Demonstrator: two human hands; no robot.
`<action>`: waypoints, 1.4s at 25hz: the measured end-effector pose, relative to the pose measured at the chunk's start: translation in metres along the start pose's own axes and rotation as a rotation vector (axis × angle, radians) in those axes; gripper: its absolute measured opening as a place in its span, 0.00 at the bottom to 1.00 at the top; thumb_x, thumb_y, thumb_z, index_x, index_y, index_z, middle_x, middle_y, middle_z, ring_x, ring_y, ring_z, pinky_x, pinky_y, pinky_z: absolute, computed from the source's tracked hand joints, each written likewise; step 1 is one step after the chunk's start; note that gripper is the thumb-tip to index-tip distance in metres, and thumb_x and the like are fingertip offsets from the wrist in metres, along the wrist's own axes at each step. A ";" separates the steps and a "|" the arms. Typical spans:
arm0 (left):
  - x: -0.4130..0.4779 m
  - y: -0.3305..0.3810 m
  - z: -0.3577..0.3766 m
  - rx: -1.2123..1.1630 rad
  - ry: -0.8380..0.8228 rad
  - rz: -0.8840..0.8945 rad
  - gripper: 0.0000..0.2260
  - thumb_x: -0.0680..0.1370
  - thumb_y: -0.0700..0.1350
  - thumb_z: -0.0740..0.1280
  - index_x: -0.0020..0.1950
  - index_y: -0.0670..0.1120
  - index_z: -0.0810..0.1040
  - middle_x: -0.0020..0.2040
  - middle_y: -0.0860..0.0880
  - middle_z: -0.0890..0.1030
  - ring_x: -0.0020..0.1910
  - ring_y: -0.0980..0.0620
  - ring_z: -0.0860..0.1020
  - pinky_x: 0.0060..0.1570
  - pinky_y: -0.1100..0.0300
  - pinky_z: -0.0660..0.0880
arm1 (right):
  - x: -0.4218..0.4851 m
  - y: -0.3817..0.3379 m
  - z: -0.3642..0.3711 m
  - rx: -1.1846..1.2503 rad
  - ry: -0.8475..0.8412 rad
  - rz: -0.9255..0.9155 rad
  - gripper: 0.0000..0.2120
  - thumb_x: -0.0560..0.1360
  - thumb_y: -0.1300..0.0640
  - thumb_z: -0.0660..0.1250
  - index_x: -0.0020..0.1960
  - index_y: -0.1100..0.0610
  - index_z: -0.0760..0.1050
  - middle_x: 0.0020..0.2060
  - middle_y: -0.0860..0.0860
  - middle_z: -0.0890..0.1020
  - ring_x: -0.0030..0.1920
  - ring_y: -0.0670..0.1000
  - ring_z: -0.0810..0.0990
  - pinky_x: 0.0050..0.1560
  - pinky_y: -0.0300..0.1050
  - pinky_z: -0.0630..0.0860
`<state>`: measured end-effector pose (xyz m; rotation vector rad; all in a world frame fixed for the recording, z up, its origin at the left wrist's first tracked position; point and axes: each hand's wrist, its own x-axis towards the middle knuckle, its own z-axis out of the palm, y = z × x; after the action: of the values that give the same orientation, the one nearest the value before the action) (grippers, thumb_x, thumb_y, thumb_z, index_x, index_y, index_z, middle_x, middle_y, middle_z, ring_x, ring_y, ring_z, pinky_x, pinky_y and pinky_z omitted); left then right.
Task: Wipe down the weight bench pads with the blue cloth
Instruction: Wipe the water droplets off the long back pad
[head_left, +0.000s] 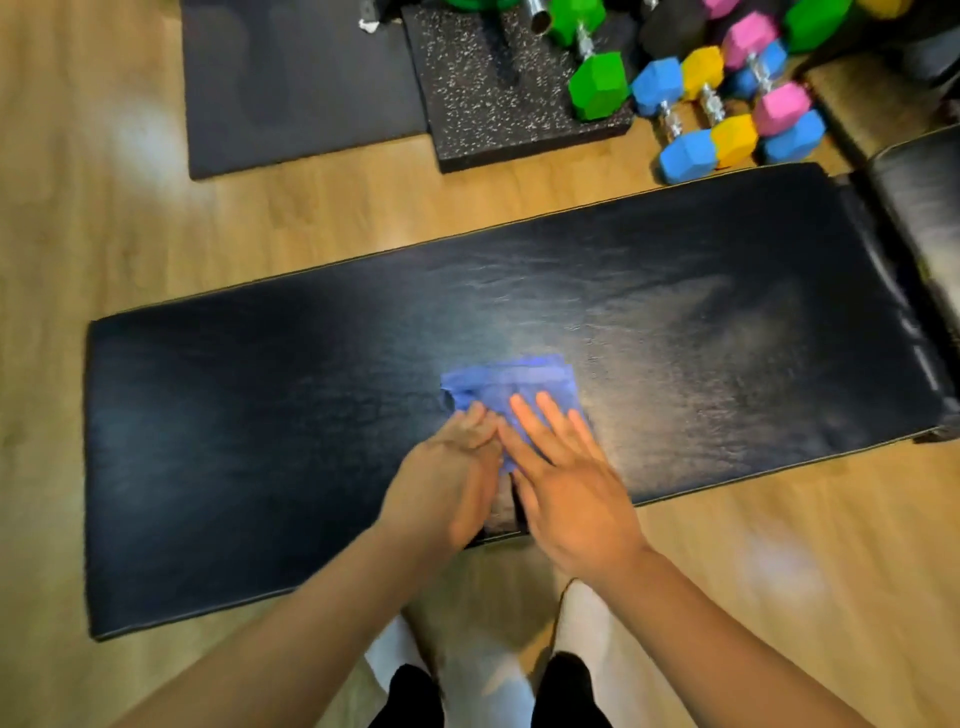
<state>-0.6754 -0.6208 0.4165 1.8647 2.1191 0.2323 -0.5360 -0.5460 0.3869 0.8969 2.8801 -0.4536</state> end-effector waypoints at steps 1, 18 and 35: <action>0.020 0.016 0.002 0.007 -0.046 0.025 0.16 0.72 0.45 0.58 0.48 0.43 0.84 0.51 0.47 0.85 0.53 0.49 0.83 0.54 0.60 0.75 | -0.003 0.023 -0.006 -0.006 0.000 0.021 0.25 0.76 0.52 0.52 0.73 0.51 0.66 0.75 0.49 0.63 0.76 0.53 0.58 0.74 0.52 0.51; 0.295 0.143 0.015 0.052 -0.039 0.029 0.17 0.80 0.39 0.57 0.69 0.38 0.69 0.70 0.39 0.70 0.70 0.42 0.66 0.67 0.53 0.61 | 0.069 0.288 -0.110 0.212 -0.069 0.148 0.25 0.81 0.56 0.53 0.76 0.47 0.55 0.77 0.47 0.52 0.76 0.46 0.43 0.78 0.49 0.43; 0.167 -0.103 -0.060 -0.031 -0.050 -0.241 0.13 0.75 0.36 0.60 0.59 0.43 0.71 0.53 0.40 0.79 0.52 0.40 0.76 0.44 0.56 0.68 | 0.241 0.031 -0.076 -0.063 -0.185 -0.026 0.19 0.78 0.50 0.48 0.63 0.49 0.71 0.63 0.53 0.76 0.64 0.56 0.70 0.66 0.56 0.63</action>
<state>-0.8097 -0.4657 0.4193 1.5622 2.2657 0.1599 -0.7170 -0.3686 0.4095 0.7660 2.7242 -0.4219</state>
